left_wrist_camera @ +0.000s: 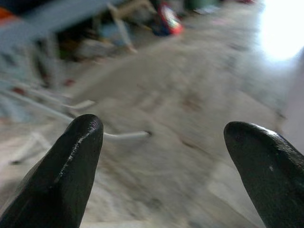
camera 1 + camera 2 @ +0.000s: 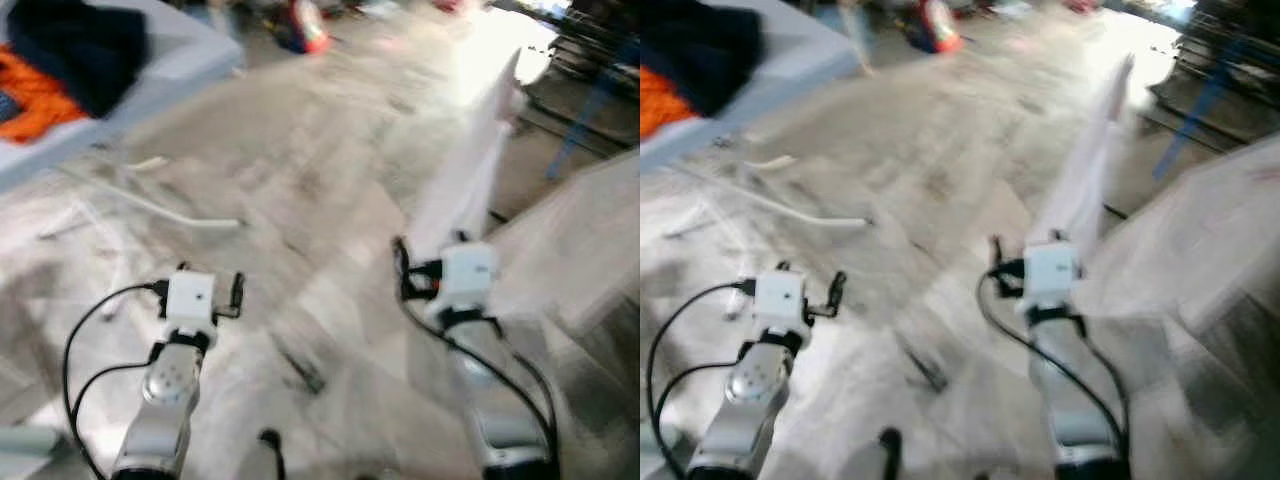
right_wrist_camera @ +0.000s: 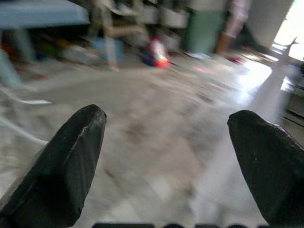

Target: Hang hanger

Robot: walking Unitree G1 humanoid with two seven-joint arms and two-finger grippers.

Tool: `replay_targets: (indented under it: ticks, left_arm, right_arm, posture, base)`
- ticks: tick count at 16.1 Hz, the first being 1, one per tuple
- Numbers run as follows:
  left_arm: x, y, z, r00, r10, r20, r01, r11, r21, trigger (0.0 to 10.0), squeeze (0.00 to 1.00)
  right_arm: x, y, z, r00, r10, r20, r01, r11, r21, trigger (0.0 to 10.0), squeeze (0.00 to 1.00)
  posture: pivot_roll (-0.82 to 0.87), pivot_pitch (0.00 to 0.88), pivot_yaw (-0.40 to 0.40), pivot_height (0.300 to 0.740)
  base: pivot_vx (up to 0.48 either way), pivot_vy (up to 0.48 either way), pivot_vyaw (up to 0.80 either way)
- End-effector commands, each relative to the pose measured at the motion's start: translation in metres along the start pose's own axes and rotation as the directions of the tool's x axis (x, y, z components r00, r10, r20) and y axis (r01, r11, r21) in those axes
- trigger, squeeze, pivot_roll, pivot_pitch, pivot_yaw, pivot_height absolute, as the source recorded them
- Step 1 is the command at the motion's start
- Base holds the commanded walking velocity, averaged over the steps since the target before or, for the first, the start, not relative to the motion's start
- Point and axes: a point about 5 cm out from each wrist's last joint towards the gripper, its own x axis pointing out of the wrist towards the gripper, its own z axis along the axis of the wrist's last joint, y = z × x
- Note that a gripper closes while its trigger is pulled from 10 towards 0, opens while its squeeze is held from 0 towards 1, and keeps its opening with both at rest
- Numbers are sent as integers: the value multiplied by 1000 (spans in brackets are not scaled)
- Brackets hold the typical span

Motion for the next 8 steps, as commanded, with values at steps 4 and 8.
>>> replay_targets:
  ticks: [4, 8]
  left_arm:
    - [2, 5, -1, 1000, 14, -10, -14, 1000, 13, 10000, 0]
    - [6, 5, 2, 1000, 30, -5, -30, 999, 19, 10000, 0]
  right_arm:
    - [2, -6, -3, 999, -37, 4, 37, 999, 20, 10000, 0]
    - [2, -6, -2, 999, -46, 13, 45, 999, 27, 10000, 0]
  posture:
    - [197, 188, 29, 740]
    - [187, 195, 32, 740]
  base:
    - [0, 0, 800]
    - [0, 0, 800]
